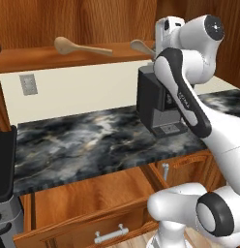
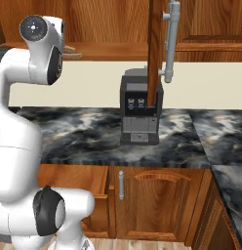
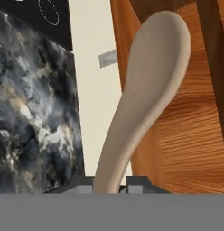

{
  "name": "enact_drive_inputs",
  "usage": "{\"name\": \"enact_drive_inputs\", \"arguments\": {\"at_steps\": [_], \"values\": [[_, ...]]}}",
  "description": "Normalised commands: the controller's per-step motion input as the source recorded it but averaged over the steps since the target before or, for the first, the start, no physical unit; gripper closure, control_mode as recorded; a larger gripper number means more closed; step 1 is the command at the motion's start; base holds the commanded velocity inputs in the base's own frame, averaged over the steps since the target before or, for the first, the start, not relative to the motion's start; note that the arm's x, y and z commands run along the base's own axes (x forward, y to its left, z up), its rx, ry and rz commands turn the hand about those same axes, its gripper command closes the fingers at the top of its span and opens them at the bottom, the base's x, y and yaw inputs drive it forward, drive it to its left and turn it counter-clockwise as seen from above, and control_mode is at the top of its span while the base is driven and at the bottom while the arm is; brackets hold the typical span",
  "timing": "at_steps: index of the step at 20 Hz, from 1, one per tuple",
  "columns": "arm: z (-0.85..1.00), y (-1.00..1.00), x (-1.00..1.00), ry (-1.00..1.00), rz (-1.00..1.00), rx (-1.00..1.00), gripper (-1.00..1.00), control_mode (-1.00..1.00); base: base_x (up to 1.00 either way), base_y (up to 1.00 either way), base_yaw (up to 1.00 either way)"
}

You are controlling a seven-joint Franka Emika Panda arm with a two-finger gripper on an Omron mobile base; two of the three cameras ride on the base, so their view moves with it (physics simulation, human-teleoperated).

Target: Organize the utensils by type. Pick up the wooden spoons from the counter and place them in the open cabinet. Then pick up the metallic utensils from the counter and place them in the open drawer.

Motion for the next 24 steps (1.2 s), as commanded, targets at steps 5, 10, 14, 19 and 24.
{"name": "enact_drive_inputs", "arguments": {"at_steps": [5, 10, 14, 19, 24], "values": [[-0.03, -0.10, 0.31, -0.06, 0.21, -0.01, 1.00, -1.00, 0.00, 0.00, 0.00], [0.00, -0.11, 0.39, 0.00, 0.10, 0.00, 1.00, -1.00, 0.00, 0.00, 0.00], [0.08, -0.02, 0.42, 0.00, 0.00, -0.05, 1.00, -1.00, 0.00, 0.00, 0.00], [0.04, 0.00, 0.44, 0.00, 0.00, -0.07, 1.00, -1.00, 0.00, 0.00, 0.00], [0.03, -0.01, 0.49, 0.00, 0.00, -0.05, 1.00, -1.00, 0.00, 0.00, 0.00]]}}
